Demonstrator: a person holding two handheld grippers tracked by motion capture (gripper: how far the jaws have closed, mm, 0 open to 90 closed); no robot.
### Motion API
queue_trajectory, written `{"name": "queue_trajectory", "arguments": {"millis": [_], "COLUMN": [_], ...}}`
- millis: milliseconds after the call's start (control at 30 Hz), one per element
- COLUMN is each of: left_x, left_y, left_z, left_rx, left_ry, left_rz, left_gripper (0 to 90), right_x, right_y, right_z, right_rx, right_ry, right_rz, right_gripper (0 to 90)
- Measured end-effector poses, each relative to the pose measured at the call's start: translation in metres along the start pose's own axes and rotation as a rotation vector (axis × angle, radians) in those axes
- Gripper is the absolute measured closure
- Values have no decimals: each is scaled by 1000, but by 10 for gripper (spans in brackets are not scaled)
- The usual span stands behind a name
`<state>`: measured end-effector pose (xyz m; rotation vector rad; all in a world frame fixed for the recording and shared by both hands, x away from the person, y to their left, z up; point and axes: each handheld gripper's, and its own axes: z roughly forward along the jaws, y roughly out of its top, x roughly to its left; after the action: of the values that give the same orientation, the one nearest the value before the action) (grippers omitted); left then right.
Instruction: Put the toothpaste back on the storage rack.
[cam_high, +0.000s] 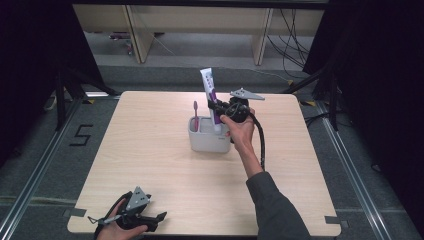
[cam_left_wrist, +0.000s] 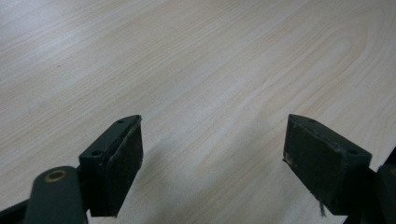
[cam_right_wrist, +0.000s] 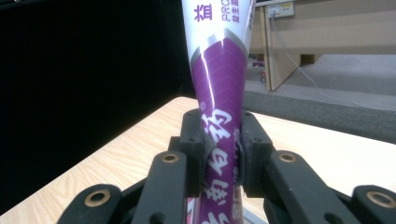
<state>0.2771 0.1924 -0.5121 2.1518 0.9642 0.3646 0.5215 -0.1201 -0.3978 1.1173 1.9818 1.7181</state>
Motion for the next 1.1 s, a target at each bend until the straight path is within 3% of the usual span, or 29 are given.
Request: {"name": "queue_trajectory", "arguments": {"millis": [133,600,733,767,1100], "left_x": [1,-1,0,0,0], "left_y": [0,-1,0,0,0], "left_z": [-1,0,-1,0,-1], "left_rx": [11,8,23,19,20], "left_ry": [8,-4,-8,-8,-8], "left_rz": [12,5,29,23,25], "left_gripper": [193,193,193,193,193], "right_x": [0,-2,-4,-6,-7], "right_y": [-2,-15,-17,-18,-24], "right_z": [3,9,8,9,10], "right_rx": [7,15,31,29,48], "right_ry": [-11,-20,-23,-24,-28], "right_rz": [-10,26,34,6,15], "right_gripper": [755,753,752,752,752]}}
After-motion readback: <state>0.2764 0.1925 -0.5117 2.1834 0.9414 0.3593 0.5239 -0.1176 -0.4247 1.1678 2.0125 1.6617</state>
